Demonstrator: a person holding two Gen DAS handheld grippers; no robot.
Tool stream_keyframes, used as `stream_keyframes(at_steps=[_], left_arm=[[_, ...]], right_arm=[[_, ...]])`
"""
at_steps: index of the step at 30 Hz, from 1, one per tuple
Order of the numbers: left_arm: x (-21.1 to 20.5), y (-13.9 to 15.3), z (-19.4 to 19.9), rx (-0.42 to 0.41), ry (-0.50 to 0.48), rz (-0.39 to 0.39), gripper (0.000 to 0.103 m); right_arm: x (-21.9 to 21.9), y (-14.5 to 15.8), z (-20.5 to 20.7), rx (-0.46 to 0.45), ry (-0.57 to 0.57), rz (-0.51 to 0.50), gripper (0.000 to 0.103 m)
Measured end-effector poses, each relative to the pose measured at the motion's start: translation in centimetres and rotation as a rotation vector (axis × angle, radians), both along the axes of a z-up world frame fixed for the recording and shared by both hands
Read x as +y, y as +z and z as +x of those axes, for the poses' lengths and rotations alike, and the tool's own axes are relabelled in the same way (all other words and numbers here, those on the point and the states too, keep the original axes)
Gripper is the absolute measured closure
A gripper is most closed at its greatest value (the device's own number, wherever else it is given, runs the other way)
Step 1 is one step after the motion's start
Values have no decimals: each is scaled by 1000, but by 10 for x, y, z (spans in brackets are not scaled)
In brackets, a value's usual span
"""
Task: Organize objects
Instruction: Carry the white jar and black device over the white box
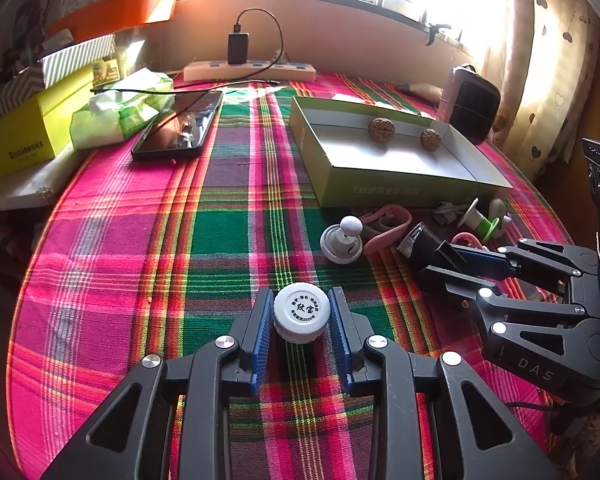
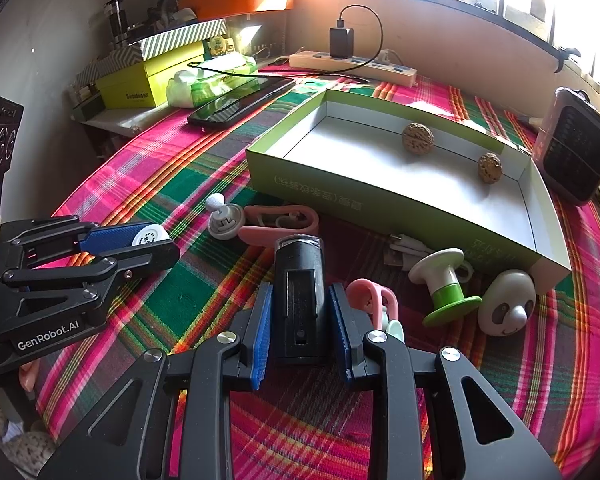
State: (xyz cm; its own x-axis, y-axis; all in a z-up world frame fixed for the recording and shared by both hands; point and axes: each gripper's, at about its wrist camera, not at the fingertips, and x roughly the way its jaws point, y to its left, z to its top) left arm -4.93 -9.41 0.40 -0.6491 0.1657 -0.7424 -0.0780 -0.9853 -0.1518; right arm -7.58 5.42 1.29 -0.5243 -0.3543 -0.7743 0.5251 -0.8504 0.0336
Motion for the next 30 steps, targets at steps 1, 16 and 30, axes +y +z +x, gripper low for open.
stream_keyframes(at_steps=[1,16,30], left_arm=[[0,0,0,0,1,1,77],[5,10,-1,11,-8,-7,77],[22,36,-16,68,-49,-6,77]], right_arm=[[1,0,0,0,-2,-4,74],[5,11,-1,9,-12,-25,74],[17,32,-12,24,-53,-59,74]])
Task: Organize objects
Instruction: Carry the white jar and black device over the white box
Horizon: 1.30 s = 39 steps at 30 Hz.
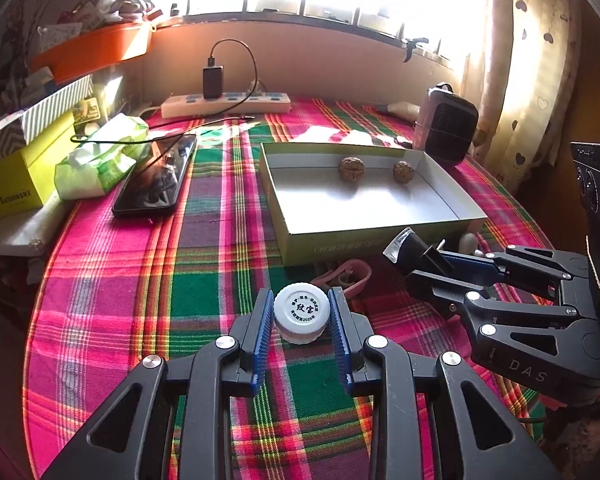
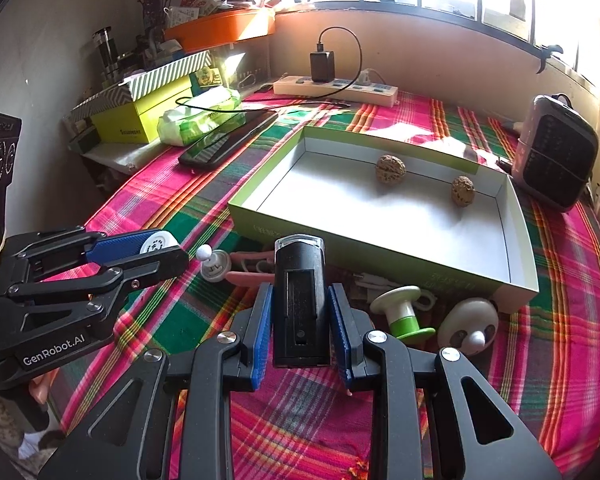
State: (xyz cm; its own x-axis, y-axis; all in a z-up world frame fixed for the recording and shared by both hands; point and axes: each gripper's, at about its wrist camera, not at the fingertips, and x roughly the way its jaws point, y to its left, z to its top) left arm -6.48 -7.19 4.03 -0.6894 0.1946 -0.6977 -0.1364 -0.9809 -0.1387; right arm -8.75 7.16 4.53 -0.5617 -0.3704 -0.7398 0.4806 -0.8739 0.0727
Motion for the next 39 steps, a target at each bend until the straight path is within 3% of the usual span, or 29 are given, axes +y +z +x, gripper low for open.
stream_keyframes(at_steps=[16,39], left_arm=[[17,16,-51,13,-51,0,77],[27,3,-123,-29,-60,-26,77]], right_arm=[[20,20,-45,-3,-87,4,74],[35,-2,-131,-90,-214,36,74]])
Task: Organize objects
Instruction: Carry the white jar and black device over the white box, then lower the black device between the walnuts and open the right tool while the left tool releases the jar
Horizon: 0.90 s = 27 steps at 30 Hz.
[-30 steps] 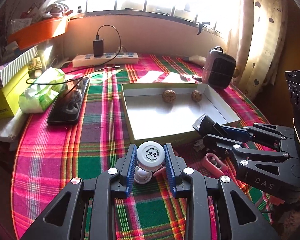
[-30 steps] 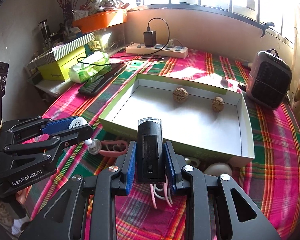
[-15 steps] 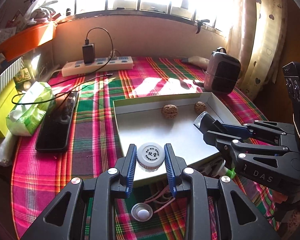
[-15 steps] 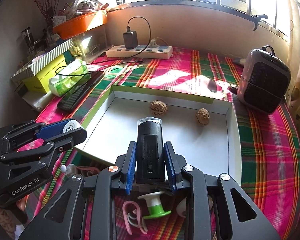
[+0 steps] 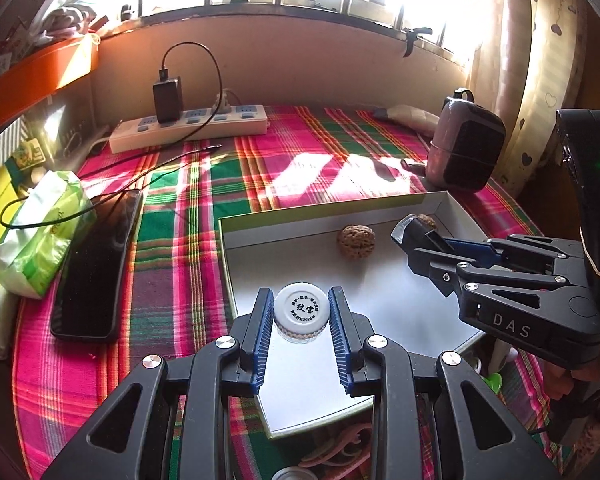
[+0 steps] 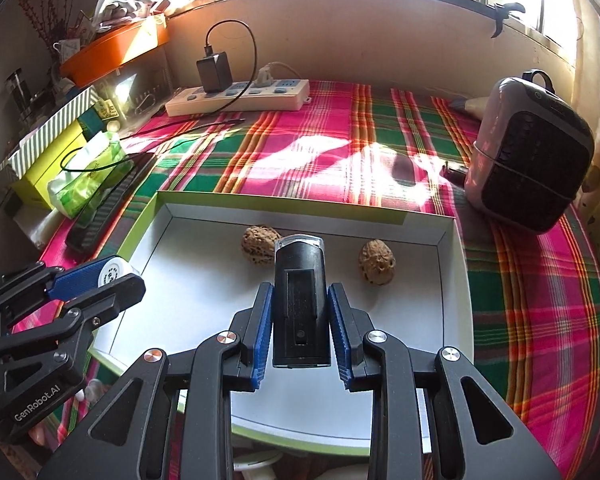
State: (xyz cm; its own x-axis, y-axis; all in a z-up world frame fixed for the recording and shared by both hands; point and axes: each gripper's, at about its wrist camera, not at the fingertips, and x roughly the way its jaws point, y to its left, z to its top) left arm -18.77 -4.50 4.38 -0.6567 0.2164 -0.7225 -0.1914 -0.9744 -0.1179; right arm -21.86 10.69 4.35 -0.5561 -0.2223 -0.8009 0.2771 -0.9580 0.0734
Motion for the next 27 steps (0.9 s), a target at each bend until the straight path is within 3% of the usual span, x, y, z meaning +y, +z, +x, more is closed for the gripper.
stream_keyframes(at_steps=[14,27], left_arm=[[5,-13,-41,-46,3,-29,77],[13,-22,-55,-67,-16,-51,77]], right_arm=[[-5,-11,-23,-29,-2,8,74],[-3,-22,-31,-50,-18,7,74]])
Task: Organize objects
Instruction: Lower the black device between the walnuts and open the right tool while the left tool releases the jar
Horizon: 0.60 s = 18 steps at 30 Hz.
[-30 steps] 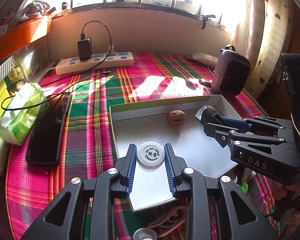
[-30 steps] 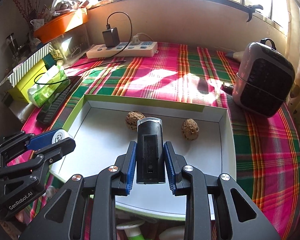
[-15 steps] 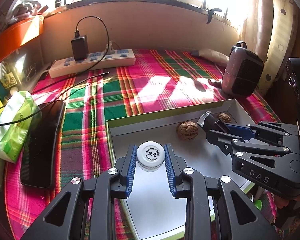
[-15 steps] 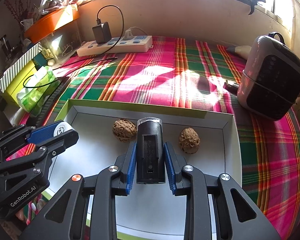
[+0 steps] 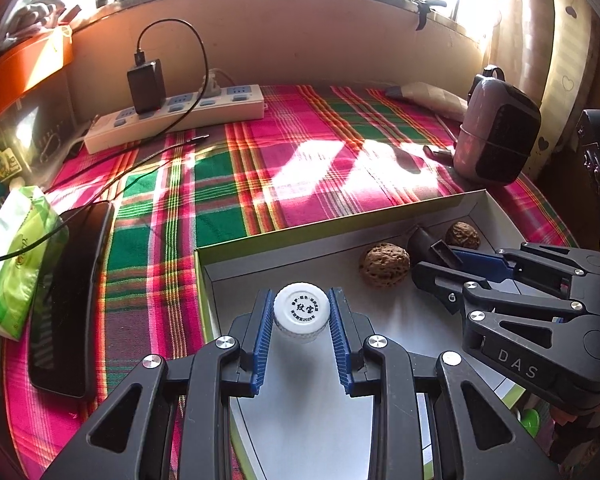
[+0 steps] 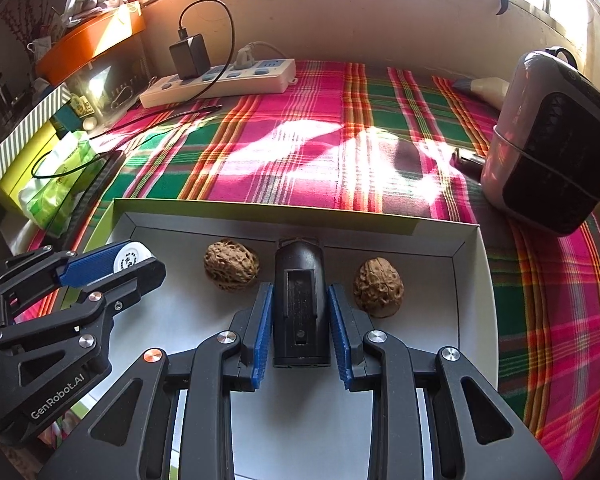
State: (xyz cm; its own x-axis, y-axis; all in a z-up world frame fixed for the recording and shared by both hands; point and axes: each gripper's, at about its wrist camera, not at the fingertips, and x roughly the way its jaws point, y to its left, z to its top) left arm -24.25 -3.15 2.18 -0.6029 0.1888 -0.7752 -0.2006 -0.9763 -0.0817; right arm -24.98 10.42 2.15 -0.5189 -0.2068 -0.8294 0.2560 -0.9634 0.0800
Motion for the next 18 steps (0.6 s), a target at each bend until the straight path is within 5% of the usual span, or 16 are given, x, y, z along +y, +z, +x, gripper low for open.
stream_keyframes(at_steps=[18], left_arm=[[8,-4,-5,-10,-7,-20,77]], right_arm=[[1,-1,-1,9,-5,-4,74]])
